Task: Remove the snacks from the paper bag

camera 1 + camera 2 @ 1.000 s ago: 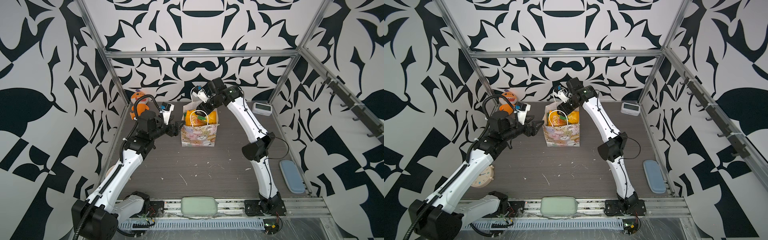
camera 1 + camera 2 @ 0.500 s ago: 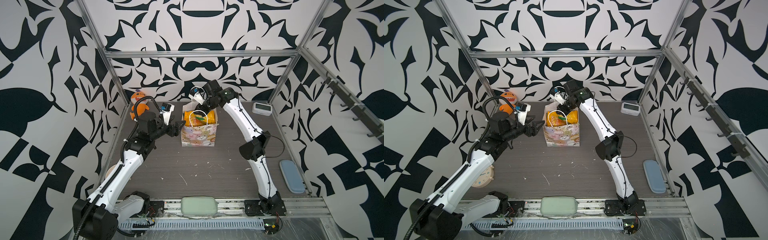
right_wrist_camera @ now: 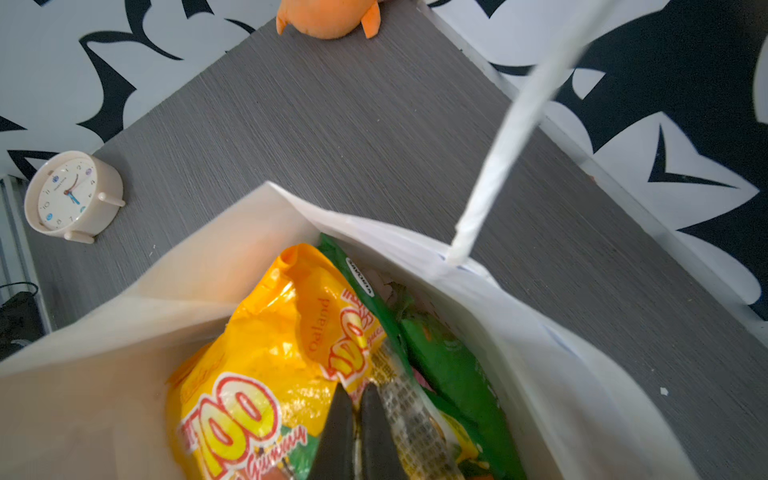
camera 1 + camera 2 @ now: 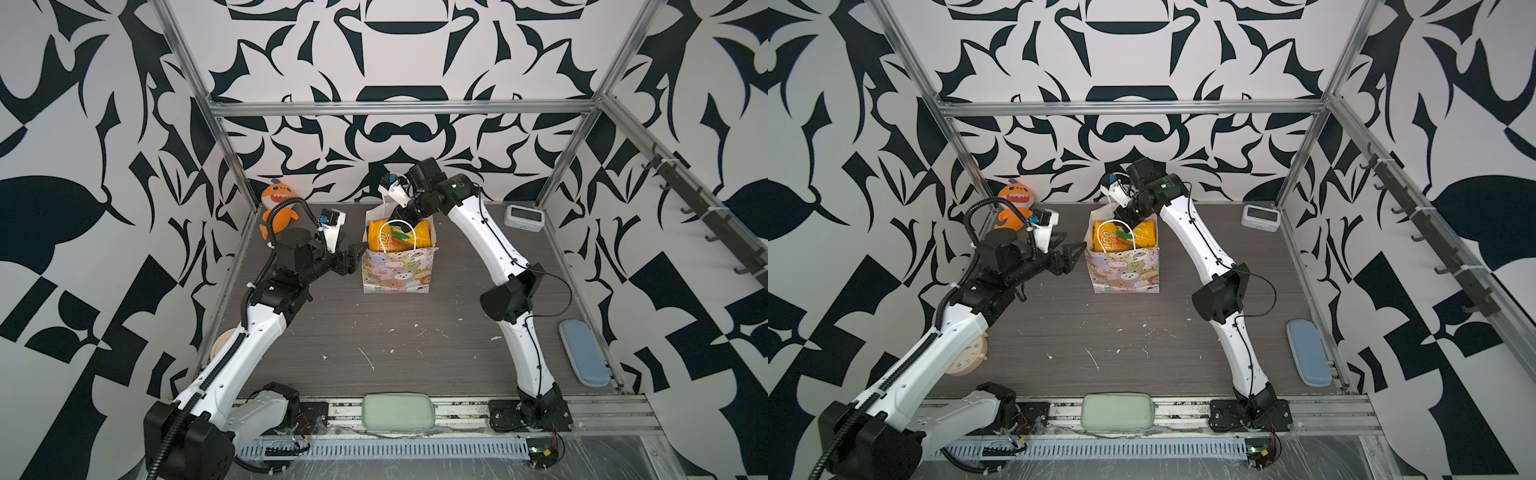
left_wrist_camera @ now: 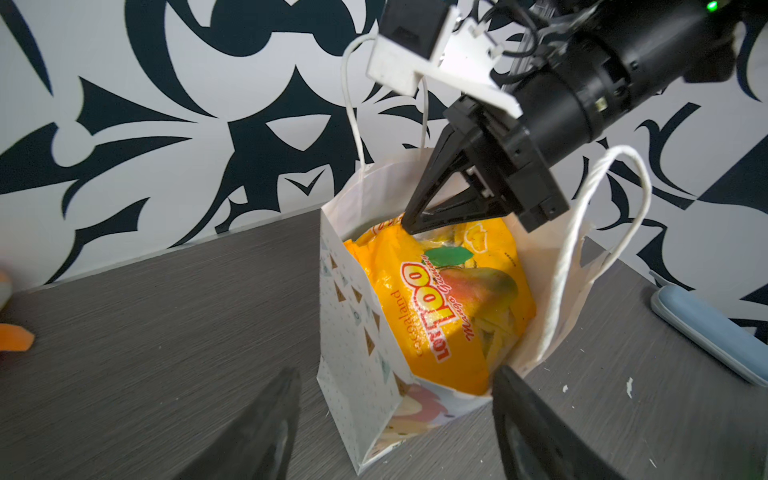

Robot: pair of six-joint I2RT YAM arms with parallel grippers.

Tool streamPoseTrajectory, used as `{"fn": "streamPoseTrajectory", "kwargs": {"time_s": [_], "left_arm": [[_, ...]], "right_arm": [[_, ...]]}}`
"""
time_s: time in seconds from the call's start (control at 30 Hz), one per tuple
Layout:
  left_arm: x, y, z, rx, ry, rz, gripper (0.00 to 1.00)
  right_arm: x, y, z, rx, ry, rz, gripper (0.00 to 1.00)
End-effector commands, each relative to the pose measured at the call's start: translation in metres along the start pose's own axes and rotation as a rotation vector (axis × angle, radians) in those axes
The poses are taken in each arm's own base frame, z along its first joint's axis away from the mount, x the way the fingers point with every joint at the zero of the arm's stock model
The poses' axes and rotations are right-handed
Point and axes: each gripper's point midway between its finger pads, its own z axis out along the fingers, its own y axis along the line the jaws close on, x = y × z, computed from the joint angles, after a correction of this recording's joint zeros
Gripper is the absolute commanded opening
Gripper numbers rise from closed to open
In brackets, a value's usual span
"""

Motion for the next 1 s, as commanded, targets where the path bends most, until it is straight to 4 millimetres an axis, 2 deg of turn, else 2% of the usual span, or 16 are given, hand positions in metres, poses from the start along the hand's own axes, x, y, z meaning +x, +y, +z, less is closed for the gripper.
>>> {"fn": "streamPoseTrajectory", "kwargs": {"time_s": [0.0, 0.03, 0.07, 0.27, 0.47, 0.5, 0.57, 0.6, 0.73, 0.83, 0.97], "left_arm": [[-0.008, 0.006, -0.006, -0.045, -0.043, 0.008, 0.75], [-0.008, 0.007, -0.007, -0.052, -0.046, 0.007, 0.75], [-0.008, 0.008, -0.008, -0.060, -0.048, 0.008, 0.75], [-0.010, 0.015, -0.011, -0.104, -0.069, 0.022, 0.75], [-0.007, 0.017, -0.010, -0.113, -0.059, 0.024, 0.75], [-0.007, 0.016, -0.010, -0.113, -0.056, 0.023, 0.75], [-0.005, 0.017, -0.010, -0.113, -0.051, 0.023, 0.75], [-0.005, 0.017, -0.010, -0.114, -0.049, 0.024, 0.75], [-0.002, 0.013, -0.010, -0.094, -0.036, 0.032, 0.76], [-0.001, 0.009, -0.008, -0.064, -0.026, 0.043, 0.76], [-0.001, 0.008, -0.004, -0.053, -0.010, 0.053, 0.76]], "right_arm": [[-0.058, 0.023, -0.075, 0.033, -0.241, -0.056, 0.00], [-0.063, 0.026, -0.084, 0.035, -0.265, -0.062, 0.00], [-0.058, 0.026, -0.082, 0.031, -0.254, -0.056, 0.00], [-0.064, 0.028, -0.102, 0.061, -0.302, -0.065, 0.00], [-0.051, 0.021, -0.091, 0.082, -0.234, -0.041, 0.00], [-0.047, 0.018, -0.088, 0.096, -0.216, -0.031, 0.09], [-0.039, 0.015, -0.084, 0.106, -0.180, -0.028, 0.35], [-0.034, 0.014, -0.080, 0.105, -0.156, -0.025, 0.40], [-0.010, 0.010, -0.070, 0.115, -0.045, 0.000, 0.48], [0.010, 0.007, -0.061, 0.127, 0.037, 0.023, 0.61], [0.026, 0.002, -0.053, 0.170, 0.098, 0.020, 0.66]]}}
